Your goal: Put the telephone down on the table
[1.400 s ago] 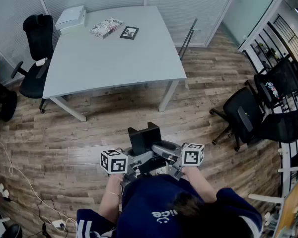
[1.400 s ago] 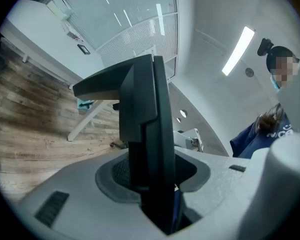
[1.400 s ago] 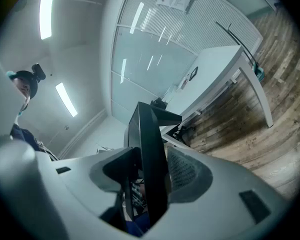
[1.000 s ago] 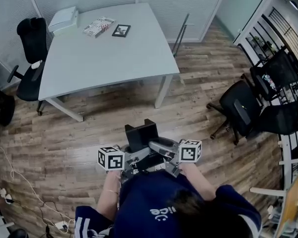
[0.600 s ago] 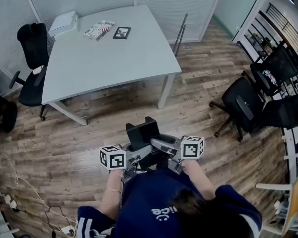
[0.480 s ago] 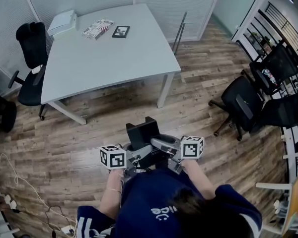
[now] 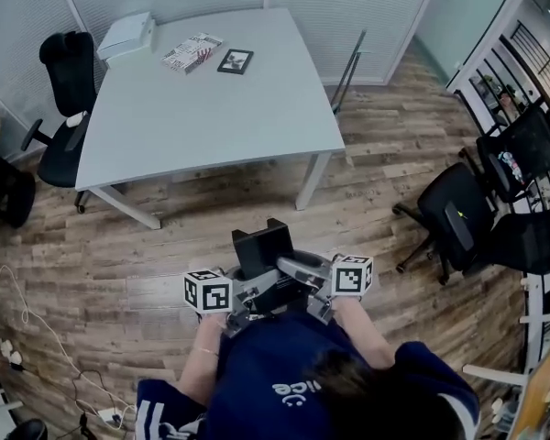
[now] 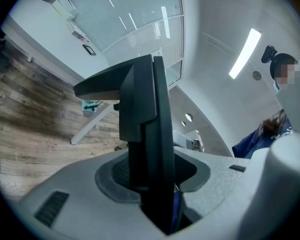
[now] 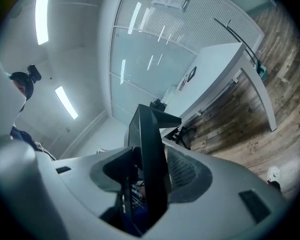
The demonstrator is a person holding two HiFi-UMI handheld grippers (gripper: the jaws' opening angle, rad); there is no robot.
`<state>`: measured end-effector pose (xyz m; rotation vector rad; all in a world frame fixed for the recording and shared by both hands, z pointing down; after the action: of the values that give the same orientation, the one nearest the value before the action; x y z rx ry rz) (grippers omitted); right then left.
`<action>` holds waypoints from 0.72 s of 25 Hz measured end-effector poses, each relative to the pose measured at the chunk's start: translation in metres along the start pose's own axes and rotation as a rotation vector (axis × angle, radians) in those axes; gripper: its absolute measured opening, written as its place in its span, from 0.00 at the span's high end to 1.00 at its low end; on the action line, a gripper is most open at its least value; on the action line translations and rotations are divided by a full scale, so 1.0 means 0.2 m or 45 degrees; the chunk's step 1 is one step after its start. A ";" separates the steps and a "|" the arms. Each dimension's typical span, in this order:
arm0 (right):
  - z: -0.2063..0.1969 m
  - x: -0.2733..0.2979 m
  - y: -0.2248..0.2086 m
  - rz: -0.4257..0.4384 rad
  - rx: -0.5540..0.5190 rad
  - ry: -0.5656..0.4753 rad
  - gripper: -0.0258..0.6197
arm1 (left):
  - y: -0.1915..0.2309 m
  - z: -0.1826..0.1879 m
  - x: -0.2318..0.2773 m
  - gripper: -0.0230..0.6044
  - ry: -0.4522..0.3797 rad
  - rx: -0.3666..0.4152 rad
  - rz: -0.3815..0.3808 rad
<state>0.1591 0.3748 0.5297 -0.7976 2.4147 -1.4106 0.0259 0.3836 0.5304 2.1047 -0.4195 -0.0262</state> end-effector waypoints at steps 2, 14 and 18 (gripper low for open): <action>0.11 0.02 -0.06 0.013 -0.002 0.010 0.61 | 0.04 0.08 0.08 0.70 -0.008 0.001 0.016; 0.75 0.16 -0.38 0.075 -0.039 0.085 0.61 | 0.21 0.56 0.54 0.70 -0.113 0.002 0.078; 0.88 0.17 -0.48 0.088 -0.026 0.115 0.61 | 0.26 0.62 0.67 0.70 -0.133 -0.018 0.106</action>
<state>0.2436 0.1899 0.5257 -0.6622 2.5020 -1.4271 0.1133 0.2151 0.5252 2.0765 -0.5675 -0.0910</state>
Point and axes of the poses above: the fingertips, and each gripper's own axes: x forward along the fingers, y to its left, z out of its top, the point moved 6 cm from there along -x, backward along the fingers, and after that the axes turned 6 degrees about -y, right-handed, at the moved point
